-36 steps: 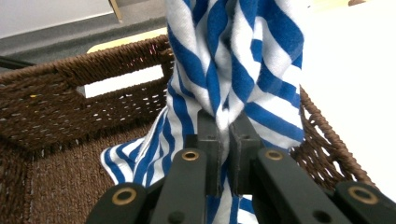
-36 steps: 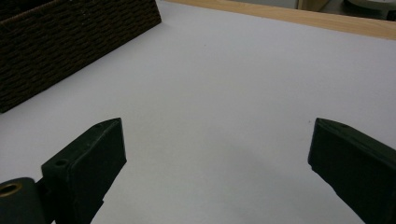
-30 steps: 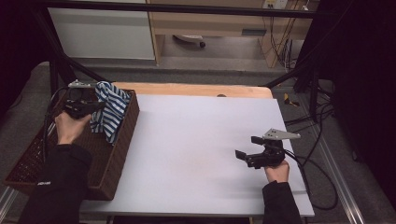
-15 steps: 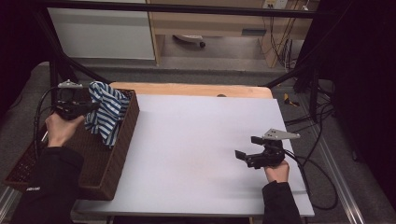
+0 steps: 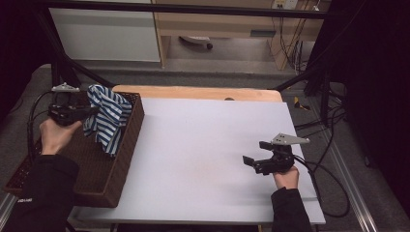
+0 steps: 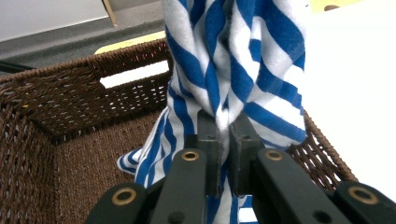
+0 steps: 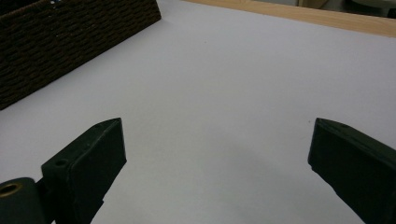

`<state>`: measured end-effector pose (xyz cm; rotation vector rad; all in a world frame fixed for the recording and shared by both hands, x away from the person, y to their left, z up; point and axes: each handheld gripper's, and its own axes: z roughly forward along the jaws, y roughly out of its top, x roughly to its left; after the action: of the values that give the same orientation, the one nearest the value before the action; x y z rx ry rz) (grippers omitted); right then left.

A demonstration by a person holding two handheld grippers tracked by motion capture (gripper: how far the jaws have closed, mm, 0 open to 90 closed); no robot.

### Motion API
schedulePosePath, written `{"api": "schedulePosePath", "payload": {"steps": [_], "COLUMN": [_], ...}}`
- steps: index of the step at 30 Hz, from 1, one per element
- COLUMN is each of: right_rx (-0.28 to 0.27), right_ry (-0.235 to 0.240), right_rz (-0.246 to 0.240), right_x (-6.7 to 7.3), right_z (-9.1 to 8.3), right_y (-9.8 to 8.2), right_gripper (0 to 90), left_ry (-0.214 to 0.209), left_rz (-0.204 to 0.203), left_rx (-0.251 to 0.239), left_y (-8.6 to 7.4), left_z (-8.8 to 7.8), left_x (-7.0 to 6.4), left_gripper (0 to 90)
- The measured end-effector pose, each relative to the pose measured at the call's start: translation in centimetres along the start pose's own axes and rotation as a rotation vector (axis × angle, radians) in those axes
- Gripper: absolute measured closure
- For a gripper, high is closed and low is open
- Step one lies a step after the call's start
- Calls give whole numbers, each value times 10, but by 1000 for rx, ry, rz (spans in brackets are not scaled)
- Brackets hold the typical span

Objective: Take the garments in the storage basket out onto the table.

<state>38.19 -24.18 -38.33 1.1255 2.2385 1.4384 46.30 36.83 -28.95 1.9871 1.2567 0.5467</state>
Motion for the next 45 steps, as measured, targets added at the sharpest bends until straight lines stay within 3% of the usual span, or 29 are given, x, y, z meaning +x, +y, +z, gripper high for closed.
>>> {"api": "schedulePosePath", "payload": {"steps": [45], "right_rx": [-1], "right_ry": [-1], "right_rz": [-4], "right_x": [1], "right_z": [-1], "right_y": [0], "right_gripper": [45], "left_ry": [-39], "left_rz": [65], "left_rx": [-5], "left_y": [6], "left_z": [-48], "left_x": [-17], "left_gripper": [853]}}
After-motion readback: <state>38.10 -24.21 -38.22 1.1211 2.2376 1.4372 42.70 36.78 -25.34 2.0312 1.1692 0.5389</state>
